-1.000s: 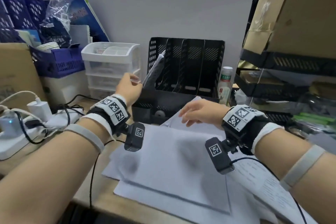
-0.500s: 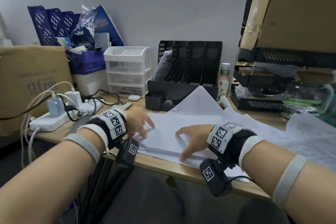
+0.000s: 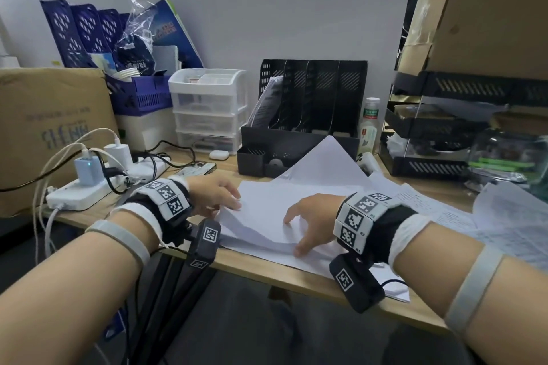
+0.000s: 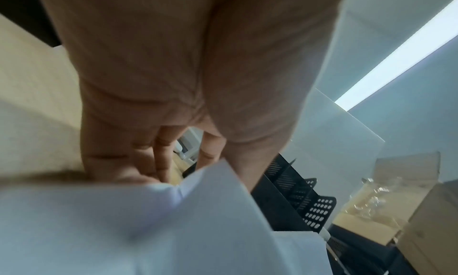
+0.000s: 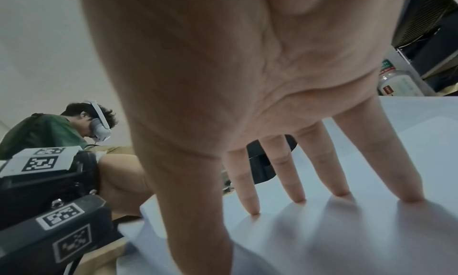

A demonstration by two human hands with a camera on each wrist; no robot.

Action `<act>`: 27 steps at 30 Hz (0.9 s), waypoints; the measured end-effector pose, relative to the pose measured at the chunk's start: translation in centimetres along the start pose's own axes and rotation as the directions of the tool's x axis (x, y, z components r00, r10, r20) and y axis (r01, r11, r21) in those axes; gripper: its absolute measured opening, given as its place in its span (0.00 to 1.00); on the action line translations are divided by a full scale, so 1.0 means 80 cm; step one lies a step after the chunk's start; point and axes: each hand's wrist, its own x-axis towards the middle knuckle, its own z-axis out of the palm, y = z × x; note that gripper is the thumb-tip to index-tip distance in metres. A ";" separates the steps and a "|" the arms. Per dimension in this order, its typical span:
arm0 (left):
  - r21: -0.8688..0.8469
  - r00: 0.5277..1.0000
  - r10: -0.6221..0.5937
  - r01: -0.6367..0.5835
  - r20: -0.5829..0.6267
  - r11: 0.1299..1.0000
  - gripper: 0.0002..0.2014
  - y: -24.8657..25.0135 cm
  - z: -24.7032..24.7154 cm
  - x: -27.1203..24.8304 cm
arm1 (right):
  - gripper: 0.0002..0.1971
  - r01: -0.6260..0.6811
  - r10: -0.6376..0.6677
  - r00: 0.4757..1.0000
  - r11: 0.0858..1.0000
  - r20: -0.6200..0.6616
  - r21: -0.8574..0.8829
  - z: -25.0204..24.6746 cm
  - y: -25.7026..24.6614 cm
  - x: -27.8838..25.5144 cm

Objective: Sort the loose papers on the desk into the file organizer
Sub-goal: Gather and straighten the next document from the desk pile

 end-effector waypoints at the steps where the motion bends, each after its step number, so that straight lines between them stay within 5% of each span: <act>1: -0.019 0.999 0.014 -0.014 0.034 1.000 0.09 0.000 -0.001 -0.002 | 0.37 -0.006 0.006 1.000 1.000 -0.003 0.002 0.000 0.000 0.001; 8: -0.093 0.993 0.085 -0.077 0.083 0.993 0.12 -0.004 -0.001 -0.019 | 0.40 -0.028 0.028 1.000 1.000 0.002 0.011 0.001 -0.004 0.002; 13: -0.271 0.994 0.018 0.011 0.104 0.963 0.02 -0.017 0.002 -0.034 | 0.40 -0.039 0.039 0.999 0.999 -0.009 -0.008 0.003 -0.011 0.000; 16: -0.326 0.991 0.015 0.030 0.135 0.945 0.09 -0.022 0.000 -0.039 | 0.40 -0.044 0.044 0.999 0.999 -0.009 -0.015 0.002 -0.013 0.000; 22: -0.080 0.990 -0.116 0.123 0.083 0.989 0.09 -0.027 0.003 -0.043 | 0.38 -0.049 0.050 0.999 0.998 0.012 -0.036 0.000 -0.019 0.002; 27: 0.405 0.994 -0.035 0.074 -0.103 0.911 0.16 -0.020 0.006 -0.038 | 0.33 -0.002 0.002 1.000 0.997 0.000 -0.075 -0.005 -0.033 0.006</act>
